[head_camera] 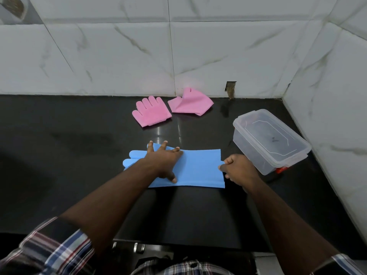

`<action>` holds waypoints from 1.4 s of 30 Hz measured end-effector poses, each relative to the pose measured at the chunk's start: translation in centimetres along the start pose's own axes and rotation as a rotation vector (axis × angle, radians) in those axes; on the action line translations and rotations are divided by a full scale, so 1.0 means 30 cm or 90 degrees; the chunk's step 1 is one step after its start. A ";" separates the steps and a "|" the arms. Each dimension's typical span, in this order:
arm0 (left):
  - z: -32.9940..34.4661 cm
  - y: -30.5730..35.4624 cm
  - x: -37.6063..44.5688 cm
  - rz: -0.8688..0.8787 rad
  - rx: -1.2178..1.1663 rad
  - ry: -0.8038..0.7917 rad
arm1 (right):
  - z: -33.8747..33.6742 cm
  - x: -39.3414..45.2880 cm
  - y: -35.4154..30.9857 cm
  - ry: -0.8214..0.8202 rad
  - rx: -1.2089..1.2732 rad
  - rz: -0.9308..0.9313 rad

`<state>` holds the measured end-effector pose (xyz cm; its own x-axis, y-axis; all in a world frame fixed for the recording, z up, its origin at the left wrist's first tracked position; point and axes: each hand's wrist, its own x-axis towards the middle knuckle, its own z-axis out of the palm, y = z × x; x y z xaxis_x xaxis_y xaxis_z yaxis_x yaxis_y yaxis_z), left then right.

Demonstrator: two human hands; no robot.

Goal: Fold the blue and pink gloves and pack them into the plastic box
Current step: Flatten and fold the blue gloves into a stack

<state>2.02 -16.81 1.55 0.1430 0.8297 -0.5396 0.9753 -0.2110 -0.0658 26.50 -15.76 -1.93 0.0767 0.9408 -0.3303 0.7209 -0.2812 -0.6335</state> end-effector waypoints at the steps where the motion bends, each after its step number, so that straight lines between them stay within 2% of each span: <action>1: -0.005 0.007 0.005 -0.001 0.007 -0.010 | -0.001 -0.002 0.004 -0.001 0.004 -0.003; 5: -0.006 0.021 0.020 -0.004 0.011 -0.047 | 0.002 -0.008 0.012 0.001 0.000 -0.010; 10: 0.010 0.003 0.013 0.005 -0.029 -0.039 | 0.005 -0.019 0.003 0.017 0.038 -0.009; 14: 0.019 -0.017 -0.010 0.024 -0.075 0.013 | 0.014 -0.015 -0.002 0.038 0.116 0.035; 16: 0.033 -0.035 -0.034 0.025 -0.169 0.077 | 0.009 -0.020 -0.006 0.039 0.156 0.064; 18: 0.056 -0.073 -0.064 0.006 -0.340 0.191 | 0.007 -0.022 -0.005 0.042 0.189 0.079; 21: 0.100 -0.155 -0.116 -0.101 -0.597 0.400 | 0.011 -0.024 -0.015 0.048 0.220 0.090; 23: 0.135 -0.210 -0.135 -0.151 -0.744 0.475 | 0.016 -0.027 -0.030 0.047 0.238 0.100; 27: 0.174 -0.272 -0.128 -0.160 -0.982 0.458 | 0.024 -0.042 -0.053 0.068 0.257 0.111; 30: 0.206 -0.290 -0.111 -0.162 -1.106 0.427 | 0.037 -0.046 -0.059 0.075 0.269 0.127; 37: 0.215 -0.320 -0.122 -0.164 -1.281 0.482 | 0.044 -0.049 -0.091 0.132 0.275 0.100; 42: 0.246 -0.325 -0.117 -0.160 -1.316 0.454 | 0.044 -0.076 -0.117 0.144 0.277 0.083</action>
<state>-9.24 -21.49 -2.10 -0.4299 0.8428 -0.3239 -0.3307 0.1868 0.9251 22.88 -17.18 0.12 0.3292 0.8965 -0.2964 0.3446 -0.4063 -0.8463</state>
